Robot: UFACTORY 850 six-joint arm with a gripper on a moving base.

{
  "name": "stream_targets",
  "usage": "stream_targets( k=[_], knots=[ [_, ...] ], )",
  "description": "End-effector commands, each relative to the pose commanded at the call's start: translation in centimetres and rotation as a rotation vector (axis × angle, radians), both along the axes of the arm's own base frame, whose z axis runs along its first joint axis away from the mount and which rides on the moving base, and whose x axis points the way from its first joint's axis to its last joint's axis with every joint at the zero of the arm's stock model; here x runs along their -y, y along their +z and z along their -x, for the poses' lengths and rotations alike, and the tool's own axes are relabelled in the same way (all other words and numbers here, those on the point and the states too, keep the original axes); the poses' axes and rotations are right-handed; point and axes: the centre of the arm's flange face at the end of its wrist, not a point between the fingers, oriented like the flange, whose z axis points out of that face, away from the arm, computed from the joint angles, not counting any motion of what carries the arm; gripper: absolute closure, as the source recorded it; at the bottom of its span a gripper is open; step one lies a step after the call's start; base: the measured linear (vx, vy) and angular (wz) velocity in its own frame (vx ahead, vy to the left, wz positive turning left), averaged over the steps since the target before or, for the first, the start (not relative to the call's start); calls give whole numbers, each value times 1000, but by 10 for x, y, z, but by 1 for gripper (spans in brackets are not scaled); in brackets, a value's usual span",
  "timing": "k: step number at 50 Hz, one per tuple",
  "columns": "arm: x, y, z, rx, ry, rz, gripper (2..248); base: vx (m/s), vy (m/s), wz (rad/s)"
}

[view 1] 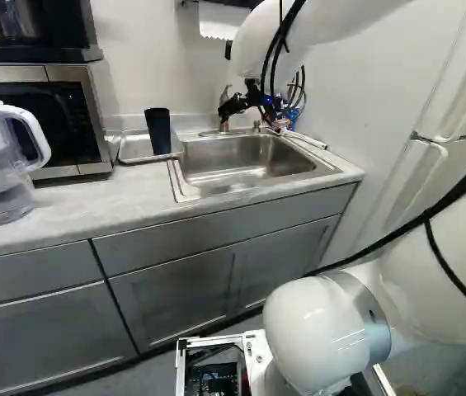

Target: Rinse the cup and place it in the tray

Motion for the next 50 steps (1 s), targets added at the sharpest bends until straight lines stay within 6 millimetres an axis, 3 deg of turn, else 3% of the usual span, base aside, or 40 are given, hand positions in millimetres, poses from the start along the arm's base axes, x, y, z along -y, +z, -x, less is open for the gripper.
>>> stream_targets(
  k=[50],
  knots=[
    [0,0,0,0,0,0,3,-8,-1,0]
  ],
)
